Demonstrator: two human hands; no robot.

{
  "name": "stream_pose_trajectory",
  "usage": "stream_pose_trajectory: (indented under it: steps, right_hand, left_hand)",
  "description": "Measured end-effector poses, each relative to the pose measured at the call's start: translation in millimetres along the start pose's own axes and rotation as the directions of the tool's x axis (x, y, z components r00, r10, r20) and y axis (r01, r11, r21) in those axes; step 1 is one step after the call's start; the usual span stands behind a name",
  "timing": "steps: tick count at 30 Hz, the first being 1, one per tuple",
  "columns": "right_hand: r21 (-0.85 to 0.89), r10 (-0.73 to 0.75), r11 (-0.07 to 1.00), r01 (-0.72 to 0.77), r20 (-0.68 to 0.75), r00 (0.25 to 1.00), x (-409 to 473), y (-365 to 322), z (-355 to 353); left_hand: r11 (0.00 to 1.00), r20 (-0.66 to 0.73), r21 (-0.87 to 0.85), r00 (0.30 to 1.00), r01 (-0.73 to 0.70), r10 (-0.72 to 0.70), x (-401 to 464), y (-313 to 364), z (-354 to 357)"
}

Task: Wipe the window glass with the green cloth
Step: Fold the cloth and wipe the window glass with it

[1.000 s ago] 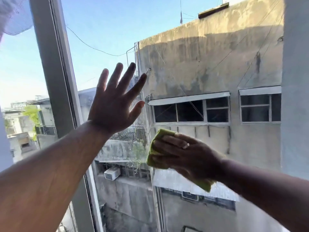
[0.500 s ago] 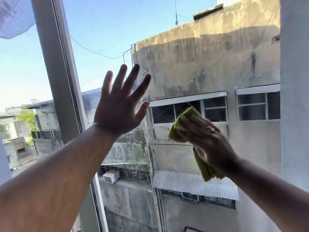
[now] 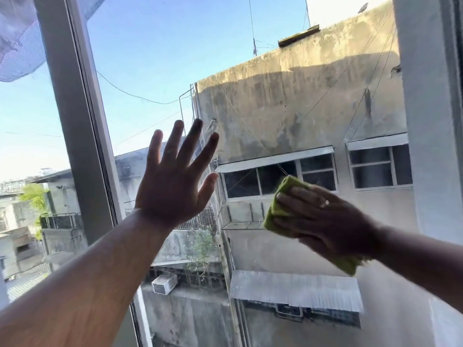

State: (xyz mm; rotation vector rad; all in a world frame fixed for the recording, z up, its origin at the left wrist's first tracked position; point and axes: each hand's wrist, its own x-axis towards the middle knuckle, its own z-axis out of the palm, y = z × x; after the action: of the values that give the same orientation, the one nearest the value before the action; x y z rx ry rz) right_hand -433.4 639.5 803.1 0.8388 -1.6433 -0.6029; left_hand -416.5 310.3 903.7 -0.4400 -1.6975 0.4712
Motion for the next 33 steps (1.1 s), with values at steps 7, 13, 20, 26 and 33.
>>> stream_pose_trajectory:
  steps: [7,13,20,26,33]
  right_hand:
    - [0.205,0.816,0.576,-0.792,-0.209,0.539,101,40,-15]
    - [0.035,-0.038,0.999,0.038,0.002,0.999,32,-52,4]
    - [0.140,0.830,0.557,-0.818,-0.126,0.543,1,64,-11]
    - [0.172,0.426,0.901,-0.399,-0.167,0.889,88,-100,14]
    - [0.090,0.449,0.891,-0.445,-0.026,0.893,-45,29,1]
  left_hand:
    - [1.000,-0.014,0.020,1.000,-0.001,0.002,-1,-1,0]
    - [0.999,-0.003,0.036,1.000,-0.001,0.001,-1,-2,-3]
    - [0.998,-0.023,0.055,1.000,0.008,-0.007,1,2,-2]
    - [0.999,-0.023,0.051,1.000,-0.008,0.010,-1,-3,0]
    - [0.999,0.024,0.034,0.999,0.022,-0.023,0,2,-4]
